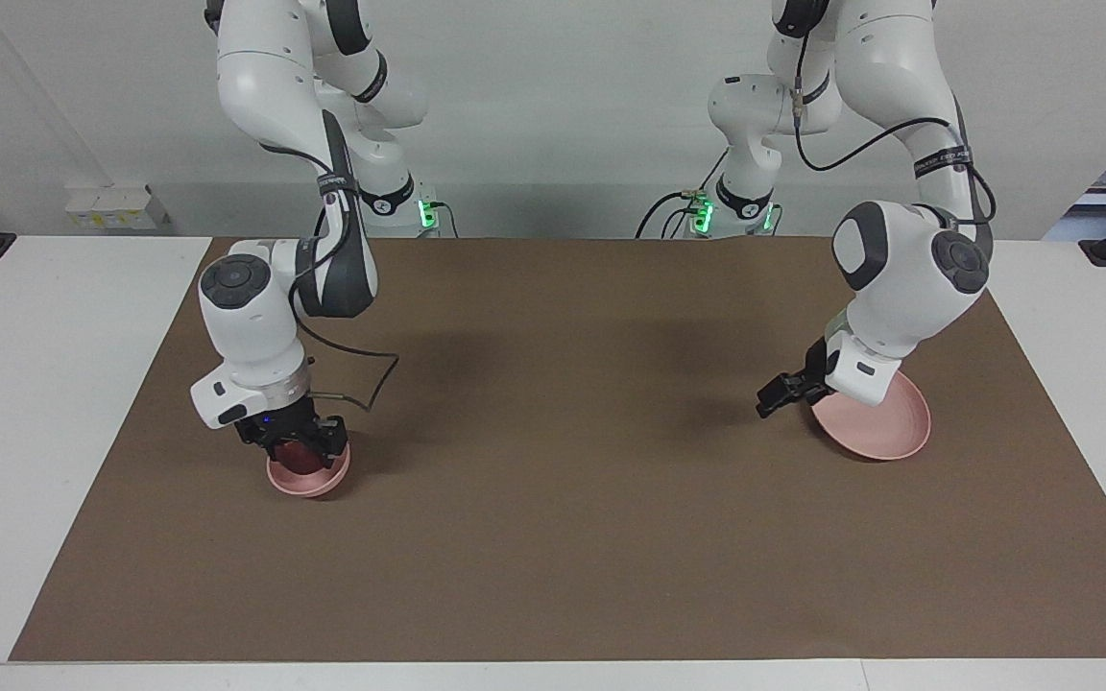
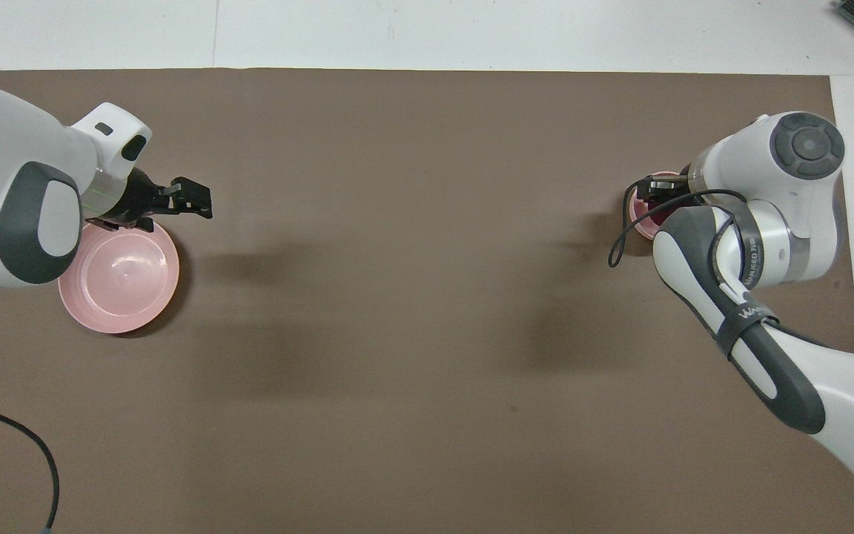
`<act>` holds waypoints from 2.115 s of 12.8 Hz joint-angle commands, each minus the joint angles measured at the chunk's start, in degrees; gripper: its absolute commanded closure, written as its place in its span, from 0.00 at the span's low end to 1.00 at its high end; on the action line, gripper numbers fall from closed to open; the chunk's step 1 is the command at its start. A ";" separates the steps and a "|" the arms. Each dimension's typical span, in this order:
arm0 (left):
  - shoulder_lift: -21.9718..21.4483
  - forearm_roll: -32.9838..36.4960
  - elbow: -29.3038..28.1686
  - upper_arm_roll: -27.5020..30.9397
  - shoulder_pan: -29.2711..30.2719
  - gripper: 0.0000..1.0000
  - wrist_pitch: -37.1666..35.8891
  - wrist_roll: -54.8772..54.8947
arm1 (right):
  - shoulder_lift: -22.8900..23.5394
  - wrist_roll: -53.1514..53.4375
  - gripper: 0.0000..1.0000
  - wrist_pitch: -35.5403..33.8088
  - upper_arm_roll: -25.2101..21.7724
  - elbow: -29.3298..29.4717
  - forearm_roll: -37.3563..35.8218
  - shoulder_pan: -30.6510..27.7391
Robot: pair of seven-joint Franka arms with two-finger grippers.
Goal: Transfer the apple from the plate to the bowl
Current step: 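Carry the apple with the right gripper while the left gripper withdraws, then lower the apple into the pink bowl and open the right gripper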
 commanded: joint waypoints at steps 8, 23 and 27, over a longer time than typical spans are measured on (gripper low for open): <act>-6.34 13.37 11.14 0.19 4.85 0.00 -15.09 21.89 | 0.95 2.50 0.13 -0.79 0.38 1.47 -2.14 -0.28; -20.94 10.58 3.93 -2.28 4.94 0.00 -23.80 14.60 | -15.29 1.62 0.00 -10.01 0.56 2.70 5.40 -0.45; -20.60 7.15 7.97 -2.19 4.76 0.00 -28.44 13.72 | -18.03 0.23 0.00 -27.38 0.47 13.13 7.70 -0.72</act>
